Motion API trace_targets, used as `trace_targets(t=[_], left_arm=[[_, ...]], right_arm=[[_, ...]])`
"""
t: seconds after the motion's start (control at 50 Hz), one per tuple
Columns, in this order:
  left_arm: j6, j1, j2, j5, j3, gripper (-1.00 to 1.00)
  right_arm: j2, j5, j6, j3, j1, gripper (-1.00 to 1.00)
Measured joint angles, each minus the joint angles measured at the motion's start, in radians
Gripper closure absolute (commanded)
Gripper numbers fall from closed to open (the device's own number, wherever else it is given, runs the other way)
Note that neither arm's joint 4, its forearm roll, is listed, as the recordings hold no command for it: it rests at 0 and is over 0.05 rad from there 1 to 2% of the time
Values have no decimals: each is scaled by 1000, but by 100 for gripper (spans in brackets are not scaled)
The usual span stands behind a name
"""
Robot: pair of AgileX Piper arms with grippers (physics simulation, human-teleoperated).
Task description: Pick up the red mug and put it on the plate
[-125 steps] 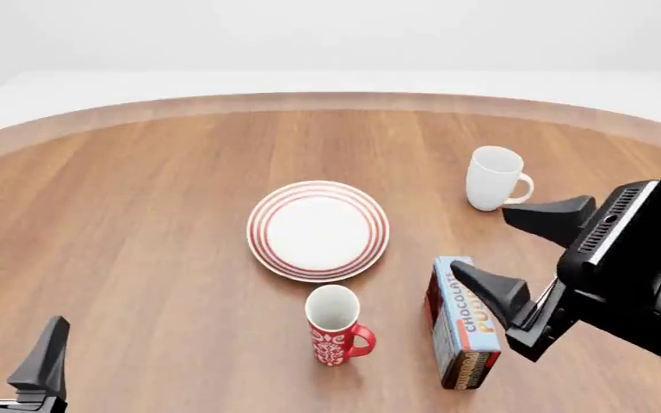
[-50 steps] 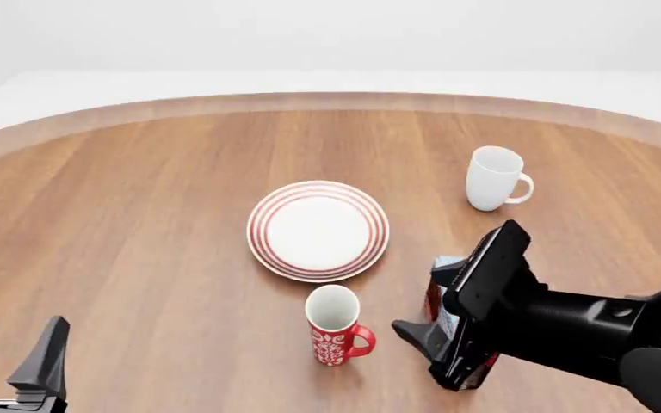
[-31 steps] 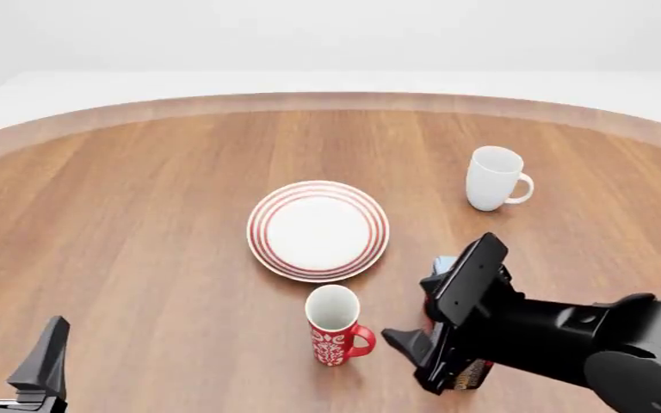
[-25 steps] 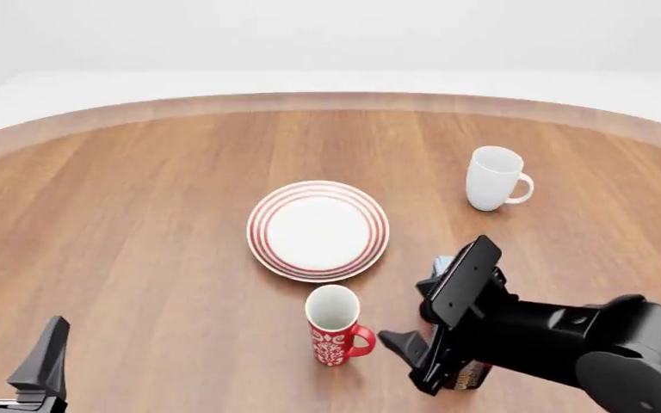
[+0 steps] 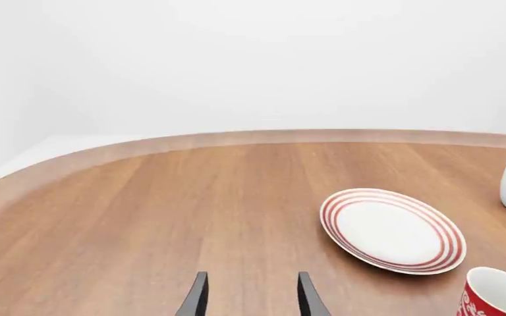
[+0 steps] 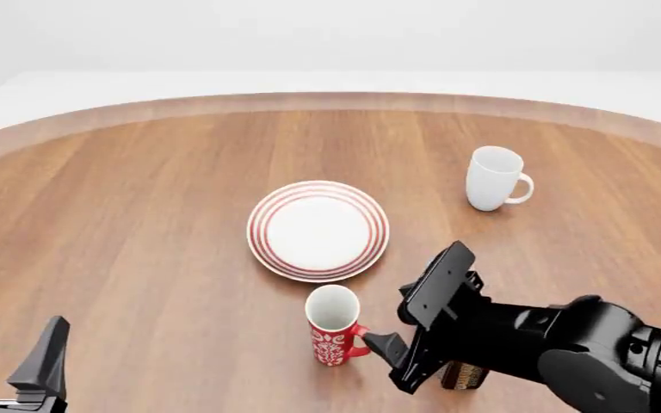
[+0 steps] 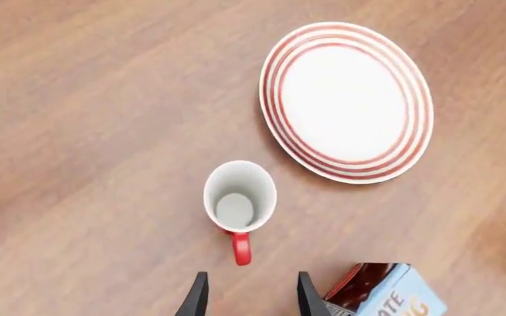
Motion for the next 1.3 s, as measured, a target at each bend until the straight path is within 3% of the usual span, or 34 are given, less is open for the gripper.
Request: trace_targets(t=[1.3], left_arm=[[0, 0, 0, 0, 0, -100]], right_arm=[[233, -184, 21, 32, 7, -100]])
